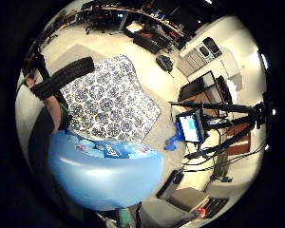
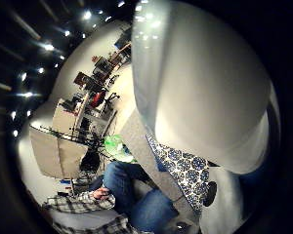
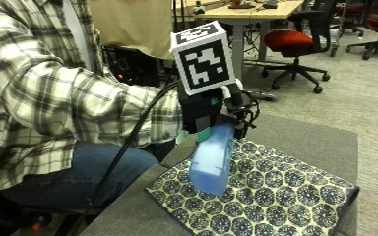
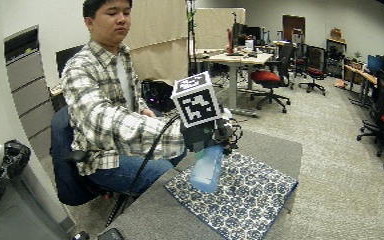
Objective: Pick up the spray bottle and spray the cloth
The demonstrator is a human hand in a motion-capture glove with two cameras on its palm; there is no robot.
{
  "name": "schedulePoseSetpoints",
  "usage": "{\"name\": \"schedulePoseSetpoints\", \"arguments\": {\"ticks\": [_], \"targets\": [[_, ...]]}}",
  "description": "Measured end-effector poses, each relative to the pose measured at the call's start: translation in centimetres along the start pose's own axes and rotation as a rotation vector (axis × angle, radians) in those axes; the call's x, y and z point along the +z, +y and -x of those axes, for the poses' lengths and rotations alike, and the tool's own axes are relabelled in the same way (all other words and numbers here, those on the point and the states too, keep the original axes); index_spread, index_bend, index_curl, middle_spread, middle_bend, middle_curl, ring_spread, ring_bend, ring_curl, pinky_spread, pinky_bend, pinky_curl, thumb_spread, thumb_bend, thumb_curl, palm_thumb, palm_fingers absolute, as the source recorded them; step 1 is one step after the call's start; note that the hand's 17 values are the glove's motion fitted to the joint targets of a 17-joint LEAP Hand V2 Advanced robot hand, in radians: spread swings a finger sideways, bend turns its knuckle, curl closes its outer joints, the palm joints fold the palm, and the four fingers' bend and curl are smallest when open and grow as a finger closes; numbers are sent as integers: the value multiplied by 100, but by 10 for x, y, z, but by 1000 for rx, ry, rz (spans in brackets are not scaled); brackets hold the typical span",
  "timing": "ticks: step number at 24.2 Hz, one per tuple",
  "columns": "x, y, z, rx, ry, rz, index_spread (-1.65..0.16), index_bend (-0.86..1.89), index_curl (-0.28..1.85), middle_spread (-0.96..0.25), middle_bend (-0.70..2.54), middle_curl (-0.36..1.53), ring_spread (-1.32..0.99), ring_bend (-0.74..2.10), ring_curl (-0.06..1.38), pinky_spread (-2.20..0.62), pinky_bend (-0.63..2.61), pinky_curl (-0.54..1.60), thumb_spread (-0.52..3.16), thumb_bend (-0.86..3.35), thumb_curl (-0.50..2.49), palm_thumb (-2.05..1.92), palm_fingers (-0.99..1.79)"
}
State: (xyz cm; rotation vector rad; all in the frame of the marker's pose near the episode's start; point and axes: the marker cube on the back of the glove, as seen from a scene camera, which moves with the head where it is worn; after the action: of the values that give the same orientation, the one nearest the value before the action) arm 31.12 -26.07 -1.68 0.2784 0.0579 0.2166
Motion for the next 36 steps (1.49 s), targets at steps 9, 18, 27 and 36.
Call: {"name": "schedulePoseSetpoints", "arguments": {"ticks": [9,18,27,36], "targets": [[22,0,12,-69,110,84,-28,28,62,-14,60,56,-23,61,51,-13,36,38,6,-3,80,114,127],[40,2,24,-117,186,134,-28,28,62,-14,60,56,-23,61,51,-13,36,39,6,-3,80,114,127],[46,2,30,-131,204,145,-28,28,63,-14,60,56,-23,61,51,-14,36,39,5,-3,80,113,127],[26,-8,23,-28,-1,11,-28,28,63,-13,60,57,-23,60,51,-14,36,39,5,-3,81,114,127]]}}
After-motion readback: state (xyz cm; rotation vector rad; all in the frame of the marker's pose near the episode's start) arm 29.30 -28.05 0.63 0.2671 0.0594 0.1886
